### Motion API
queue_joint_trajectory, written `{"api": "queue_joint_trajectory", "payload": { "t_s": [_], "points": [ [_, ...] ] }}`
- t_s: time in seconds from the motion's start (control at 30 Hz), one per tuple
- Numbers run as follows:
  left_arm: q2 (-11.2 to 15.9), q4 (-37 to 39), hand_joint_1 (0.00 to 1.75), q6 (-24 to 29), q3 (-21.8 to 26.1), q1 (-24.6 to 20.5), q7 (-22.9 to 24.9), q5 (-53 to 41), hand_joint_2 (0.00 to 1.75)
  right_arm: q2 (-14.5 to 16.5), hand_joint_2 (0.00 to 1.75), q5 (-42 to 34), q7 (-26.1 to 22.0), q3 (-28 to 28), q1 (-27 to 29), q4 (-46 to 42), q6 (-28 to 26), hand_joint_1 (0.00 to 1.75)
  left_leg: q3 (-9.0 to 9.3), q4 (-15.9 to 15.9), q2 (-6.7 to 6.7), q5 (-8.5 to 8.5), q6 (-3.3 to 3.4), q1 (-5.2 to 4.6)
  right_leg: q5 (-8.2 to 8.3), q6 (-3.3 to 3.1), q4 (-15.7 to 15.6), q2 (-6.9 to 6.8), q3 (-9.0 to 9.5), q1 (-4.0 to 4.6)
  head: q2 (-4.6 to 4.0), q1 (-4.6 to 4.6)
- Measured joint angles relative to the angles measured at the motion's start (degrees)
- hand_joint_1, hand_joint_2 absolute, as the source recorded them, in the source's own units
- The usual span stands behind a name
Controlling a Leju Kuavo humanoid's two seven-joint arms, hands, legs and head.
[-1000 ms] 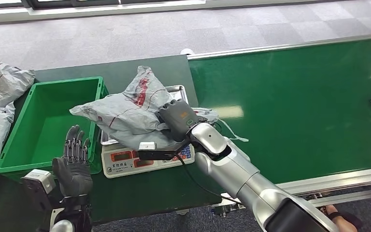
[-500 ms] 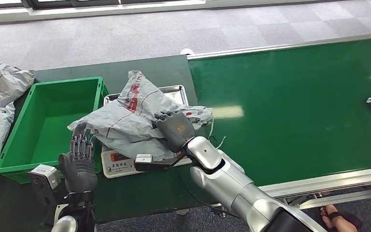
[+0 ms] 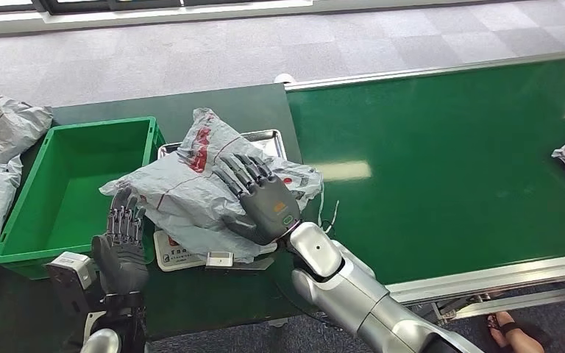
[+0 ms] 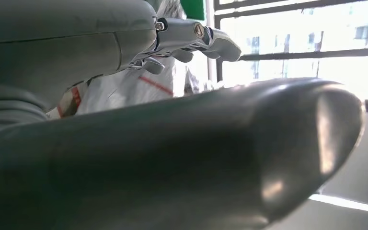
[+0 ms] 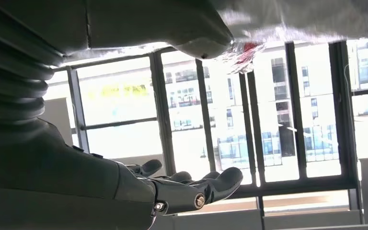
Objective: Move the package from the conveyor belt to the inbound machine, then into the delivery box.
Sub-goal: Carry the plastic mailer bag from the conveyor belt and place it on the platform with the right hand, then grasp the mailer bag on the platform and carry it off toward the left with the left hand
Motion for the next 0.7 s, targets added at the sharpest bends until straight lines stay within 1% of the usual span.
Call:
{"api": "queue_joint_trajectory", "payload": {
  "t_s": [0.07, 0.17, 0.23, 0.33, 0.43, 0.5, 0.57, 0.63, 0.7],
  "points": [
    [-0.24, -0.24, 0.0, 3.93, 0.0, 0.14, -1.19, -4.46, 0.0, -0.86, 0.0, -3.15, -1.03, -1.43, 2.61, -4.93, 1.51, 0.0, -0.01, 0.0, -0.02, 0.0, 0.0, 0.0, 0.0, 0.0, 0.0, -0.01, -0.01, 0.0, 0.0, -0.01],
    [-0.74, -1.23, 0.0, 10.46, -0.03, 0.68, -2.28, -12.96, 0.0, -2.55, 0.0, -11.27, -4.05, -4.75, 8.75, -15.62, 2.69, 0.0, -0.04, 0.0, -0.05, -0.05, 0.02, -0.01, -0.03, 0.01, -0.01, -0.06, -0.01, -0.01, 0.0, -0.01],
    [-1.07, -2.1, 0.0, 12.5, -0.06, 1.2, -2.39, -16.1, 0.0, -3.89, 0.0, -15.99, -5.68, -7.25, 13.25, -23.4, 3.23, 0.0, -0.07, 0.0, -0.06, -0.1, 0.04, -0.01, -0.06, 0.02, -0.02, -0.09, -0.01, -0.02, 0.0, 0.0],
    [-1.39, -3.04, 0.0, 13.0, -0.09, 1.69, -2.33, -17.21, 0.0, -5.69, 0.0, -18.42, -6.54, -10.03, 18.01, -32.23, 3.8, 0.0, -0.08, 0.0, 0.03, -0.16, 0.06, -0.02, -0.07, 0.03, -0.03, -0.05, -0.02, -0.03, 0.0, 0.01],
    [-1.61, -3.38, 0.0, 12.87, -0.13, 1.75, -2.34, -17.15, 0.0, -6.49, 0.0, -19.47, -7.57, -11.43, 20.35, -36.87, 3.58, 0.0, -0.05, 0.0, 0.07, -0.16, 0.06, -0.02, -0.07, 0.03, -0.05, 0.0, -0.02, -0.03, 0.0, 0.01],
    [-1.67, -3.63, 0.0, 12.45, -0.15, 2.03, -2.37, -16.82, 0.0, -6.92, 0.0, -21.23, -9.17, -12.47, 22.29, -39.78, 2.05, 0.0, -0.02, 0.0, 0.02, -0.15, 0.06, -0.02, -0.07, 0.03, -0.05, -0.02, 0.0, -0.02, 0.0, 0.0],
    [-1.66, -4.12, 0.0, 11.67, -0.13, 2.56, -1.94, -17.08, 0.0, -7.61, 0.0, -22.72, -10.69, -14.18, 25.41, -44.01, -0.52, 0.0, -0.02, 0.0, -0.02, -0.15, 0.06, -0.02, -0.07, 0.02, -0.04, -0.06, 0.01, -0.02, 0.0, 0.0],
    [-1.55, -4.5, 0.0, 11.33, 0.04, 2.93, -0.79, -20.93, 0.0, -8.47, 0.0, -24.15, -12.22, -16.56, 29.4, -48.9, -3.03, 0.0, -0.03, 0.0, -0.04, -0.16, 0.06, -0.02, -0.08, 0.02, -0.04, -0.08, 0.01, -0.02, 0.0, 0.01],
    [-1.04, -4.5, 0.0, 11.65, 0.27, 2.45, 1.45, -30.7, 0.0, -9.42, 0.0, -25.78, -14.36, -18.96, 33.69, -53.24, -4.98, 0.0, -0.06, 0.0, -0.05, -0.18, 0.08, -0.02, -0.11, 0.02, -0.05, -0.09, 0.0, -0.03, 0.0, 0.02]
  ]
}}
